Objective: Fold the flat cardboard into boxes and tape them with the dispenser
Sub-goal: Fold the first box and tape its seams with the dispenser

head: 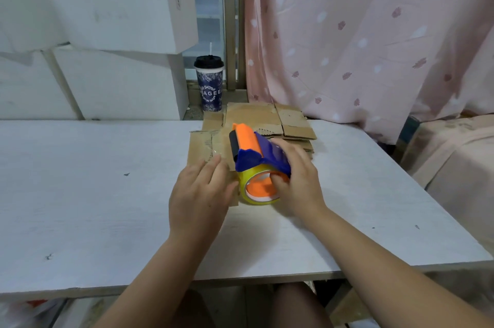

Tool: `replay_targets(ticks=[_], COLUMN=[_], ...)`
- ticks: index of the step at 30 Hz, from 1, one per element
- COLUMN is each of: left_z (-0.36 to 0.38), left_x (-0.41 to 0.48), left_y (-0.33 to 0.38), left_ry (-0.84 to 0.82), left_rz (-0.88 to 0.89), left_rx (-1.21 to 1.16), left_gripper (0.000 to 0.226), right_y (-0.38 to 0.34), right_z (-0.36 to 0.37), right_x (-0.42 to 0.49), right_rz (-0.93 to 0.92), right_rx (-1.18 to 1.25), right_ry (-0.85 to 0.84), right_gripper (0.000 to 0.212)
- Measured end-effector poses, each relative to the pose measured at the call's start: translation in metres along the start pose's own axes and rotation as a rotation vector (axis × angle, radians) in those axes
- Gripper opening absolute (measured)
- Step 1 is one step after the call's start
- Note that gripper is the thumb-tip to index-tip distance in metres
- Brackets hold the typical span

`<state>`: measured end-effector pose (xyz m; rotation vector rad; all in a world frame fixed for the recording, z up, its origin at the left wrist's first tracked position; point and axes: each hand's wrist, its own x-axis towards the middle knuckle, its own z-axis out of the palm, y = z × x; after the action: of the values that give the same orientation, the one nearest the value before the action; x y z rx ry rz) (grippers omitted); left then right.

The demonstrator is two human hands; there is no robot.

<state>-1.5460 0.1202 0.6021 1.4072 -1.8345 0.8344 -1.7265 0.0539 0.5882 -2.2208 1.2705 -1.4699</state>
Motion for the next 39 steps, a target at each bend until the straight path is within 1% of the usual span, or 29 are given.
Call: replay_targets(ticks=[2,4,6,10,12,15,19,21,23,24,27,30,34,39], left_z=[0.001,0.002,0.003,0.007,0.009,0.013,0.015,0.015,0.015,0.016,0.014,0.015,0.014,0.01], left_x=[-0.002,-0.004,-0.003,-0.003,-0.002,0.0,0.002,0.001,0.0,0.0,0.002,0.005,0.005,0.011], left_y=[0.001,0.002,0.002,0.005,0.006,0.007,0.009,0.007,0.004,0.003,0.005,0.008,0.006,0.007], left_ry=[-0.127,-0.172,-0.152,-0.056,-0.036,-0.014,0.02,0.032,0.047,0.058,0.073,0.044,0.016,-0.047], left_rz=[-0.07,-0.088,-0.097,-0.136,-0.15,-0.182,-0.211,-0.204,-0.177,-0.162,-0.181,-0.223,-0.24,-0.266], left_rx=[0.016,0.038,0.031,0.023,0.014,0.0,-0.028,-0.036,-0.035,-0.031,-0.032,-0.026,-0.036,-0.055], left_gripper=[0.034,0.036,0.035,0.029,0.029,0.023,0.02,0.022,0.027,0.027,0.021,0.018,0.023,0.026], right_y=[0.003,0.006,0.008,0.007,0.007,0.007,0.006,0.006,0.007,0.008,0.006,0.001,-0.007,-0.005], right_z=[-0.001,-0.001,-0.002,-0.004,-0.006,-0.009,-0.006,-0.006,-0.01,-0.014,-0.027,-0.038,-0.043,-0.036], right_x=[-0.001,-0.002,-0.003,-0.007,-0.008,-0.01,-0.01,-0.007,-0.003,-0.002,0.002,0.015,0.024,0.021], right_rz=[0.044,0.072,0.079,0.065,0.018,-0.05,0.003,0.048,0.061,0.057,-0.008,-0.144,-0.163,-0.248], right_rx=[0.027,0.039,0.036,0.034,0.003,-0.061,-0.01,0.046,0.053,0.036,-0.062,-0.181,-0.24,-0.388], right_ry=[-0.019,-0.04,-0.048,-0.047,-0.064,-0.075,-0.07,-0.069,-0.093,-0.125,-0.237,-0.281,-0.325,-0.236], right_gripper=[0.069,0.069,0.072,0.08,0.084,0.082,0.08,0.077,0.077,0.08,0.097,0.103,0.097,0.065])
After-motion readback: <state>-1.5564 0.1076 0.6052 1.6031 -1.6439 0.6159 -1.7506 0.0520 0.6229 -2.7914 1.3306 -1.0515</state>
